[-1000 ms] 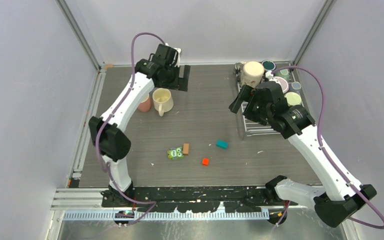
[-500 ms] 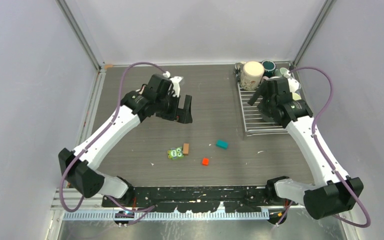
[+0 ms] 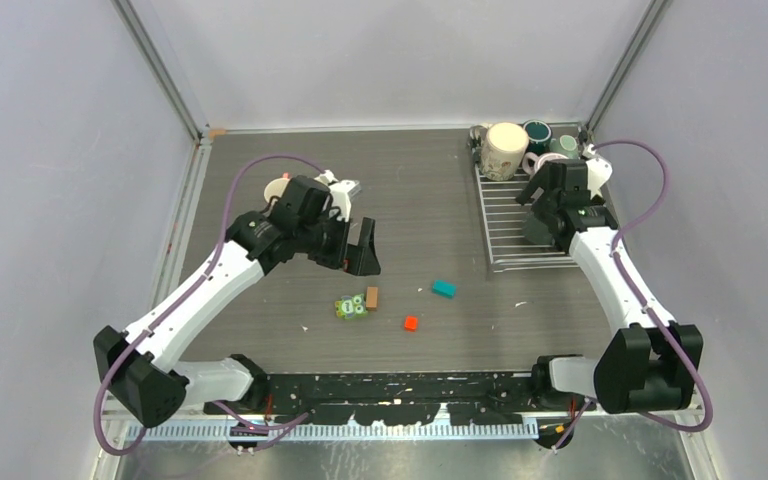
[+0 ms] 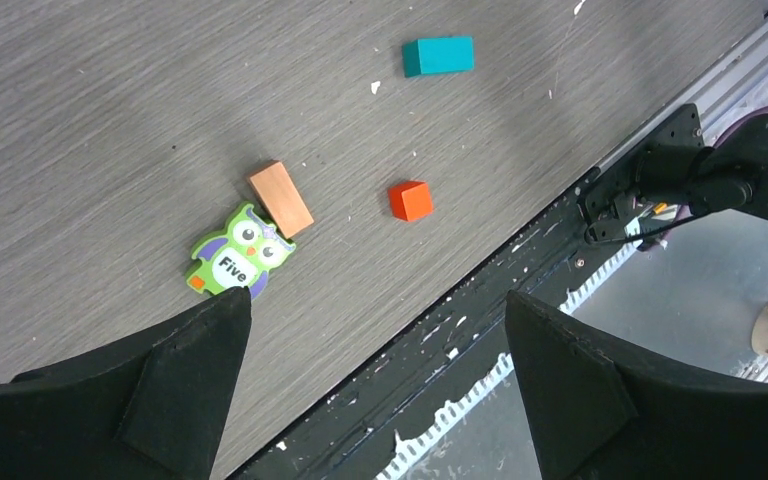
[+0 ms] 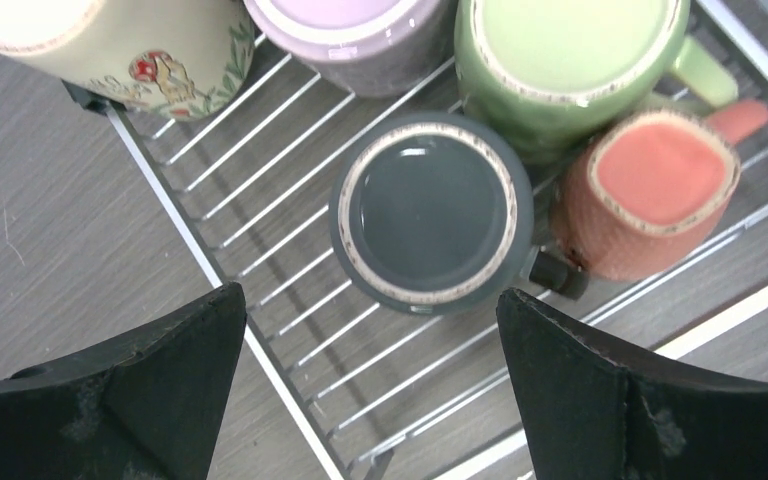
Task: Unload the cups from the dish rack
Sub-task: Unload the cup from the dish rack.
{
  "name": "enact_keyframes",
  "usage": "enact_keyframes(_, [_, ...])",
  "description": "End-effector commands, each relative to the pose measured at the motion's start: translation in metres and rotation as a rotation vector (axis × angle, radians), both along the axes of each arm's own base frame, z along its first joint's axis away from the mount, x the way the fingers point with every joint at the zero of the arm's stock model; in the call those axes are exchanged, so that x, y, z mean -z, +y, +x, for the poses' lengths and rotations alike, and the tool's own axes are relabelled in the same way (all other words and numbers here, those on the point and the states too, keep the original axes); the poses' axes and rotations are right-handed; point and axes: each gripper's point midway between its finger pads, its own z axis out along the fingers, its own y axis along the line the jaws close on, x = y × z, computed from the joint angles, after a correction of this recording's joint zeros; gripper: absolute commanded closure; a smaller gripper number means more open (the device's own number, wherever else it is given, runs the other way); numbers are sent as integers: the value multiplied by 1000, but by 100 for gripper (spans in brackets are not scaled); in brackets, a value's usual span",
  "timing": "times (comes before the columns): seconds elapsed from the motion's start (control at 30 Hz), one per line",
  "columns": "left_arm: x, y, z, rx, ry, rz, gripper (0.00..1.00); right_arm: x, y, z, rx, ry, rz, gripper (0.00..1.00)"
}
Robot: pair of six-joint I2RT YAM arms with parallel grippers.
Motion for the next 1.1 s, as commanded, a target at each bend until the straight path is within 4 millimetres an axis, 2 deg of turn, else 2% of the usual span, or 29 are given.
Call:
enact_keyframes(0.0, [-20, -7, -3, 36, -65, -75, 0, -21, -17, 23, -3, -117, -86, 0])
enact_keyframes(0.07, [-21, -7, -5, 43, -65, -81, 0, -21, -20, 25, -9, -134, -94, 0])
enact_keyframes(0.2, [-23, -8, -8, 54, -64, -92, 0, -15, -38, 27, 17, -135, -85, 0])
enact_keyframes(0.37, [-23, -8, -10, 59, -66, -95, 0, -10, -45, 29, 15, -158, -29, 0])
enact_keyframes(0.63, [-23, -8, -10, 61, -73, -95, 0, 16, -35, 33, -22, -117, 45, 0])
enact_keyframes(1.07, [-21, -4, -10, 53, -80, -83, 0, 23, -20, 23, -12, -111, 164, 0])
